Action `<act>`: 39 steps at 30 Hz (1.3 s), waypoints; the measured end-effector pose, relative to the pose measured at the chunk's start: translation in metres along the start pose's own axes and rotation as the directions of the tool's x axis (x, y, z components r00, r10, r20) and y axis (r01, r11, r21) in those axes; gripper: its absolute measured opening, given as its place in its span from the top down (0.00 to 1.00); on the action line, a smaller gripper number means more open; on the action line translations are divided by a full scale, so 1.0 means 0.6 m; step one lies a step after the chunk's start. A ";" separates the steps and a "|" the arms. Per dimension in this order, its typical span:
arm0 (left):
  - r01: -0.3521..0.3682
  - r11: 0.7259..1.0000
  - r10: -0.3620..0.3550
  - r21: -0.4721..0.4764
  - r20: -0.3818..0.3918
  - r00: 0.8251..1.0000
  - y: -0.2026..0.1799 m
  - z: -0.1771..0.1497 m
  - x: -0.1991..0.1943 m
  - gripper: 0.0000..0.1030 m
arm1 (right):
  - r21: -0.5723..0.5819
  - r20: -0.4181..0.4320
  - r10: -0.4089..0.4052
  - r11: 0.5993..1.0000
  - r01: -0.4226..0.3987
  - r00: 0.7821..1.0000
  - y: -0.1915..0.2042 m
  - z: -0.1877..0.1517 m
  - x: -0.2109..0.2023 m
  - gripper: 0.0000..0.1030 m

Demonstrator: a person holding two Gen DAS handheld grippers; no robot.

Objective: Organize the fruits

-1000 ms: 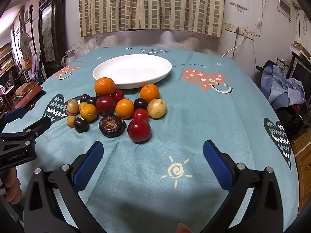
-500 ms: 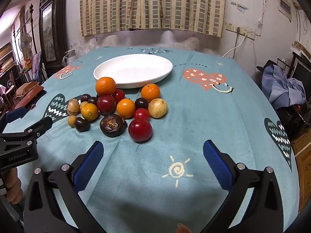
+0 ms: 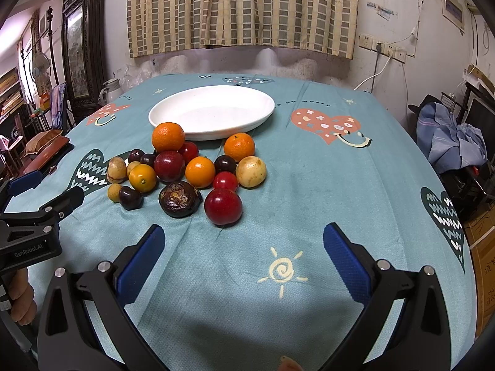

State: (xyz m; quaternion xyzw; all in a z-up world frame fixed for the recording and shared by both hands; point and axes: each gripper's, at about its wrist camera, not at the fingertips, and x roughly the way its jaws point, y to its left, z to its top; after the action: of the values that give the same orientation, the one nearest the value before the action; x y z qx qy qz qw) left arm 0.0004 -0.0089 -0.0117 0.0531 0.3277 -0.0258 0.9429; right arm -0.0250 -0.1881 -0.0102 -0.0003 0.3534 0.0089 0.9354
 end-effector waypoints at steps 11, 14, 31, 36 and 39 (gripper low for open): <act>0.000 1.000 0.000 -0.001 -0.003 1.000 0.002 -0.003 0.002 0.02 | 0.001 0.000 -0.001 1.000 0.001 1.000 0.000 0.000 0.000 0.01; 0.005 1.000 -0.005 -0.005 -0.012 1.000 0.006 -0.004 0.008 0.02 | 0.002 -0.005 -0.006 1.000 0.006 1.000 -0.003 0.003 0.002 0.01; 0.156 0.987 -0.149 0.044 -0.143 0.978 0.036 0.002 0.071 0.05 | 0.020 -0.049 0.044 0.999 -0.043 0.998 -0.008 -0.004 0.020 0.01; 0.202 0.977 -0.177 0.070 -0.265 0.948 0.025 0.020 0.111 0.38 | 0.035 -0.061 0.059 0.998 -0.057 0.996 -0.012 -0.003 0.023 0.01; 0.174 0.982 -0.148 0.071 -0.273 0.950 0.034 0.040 0.129 0.39 | 0.043 -0.049 0.069 0.997 -0.067 0.996 -0.016 -0.001 0.018 0.01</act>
State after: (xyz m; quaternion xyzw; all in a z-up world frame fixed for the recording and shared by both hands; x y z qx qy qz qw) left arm 0.0777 0.0074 -0.0395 0.0734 0.4533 -0.1107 0.8814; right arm -0.0171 -0.1975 -0.0179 0.0308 0.3769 0.0332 0.9251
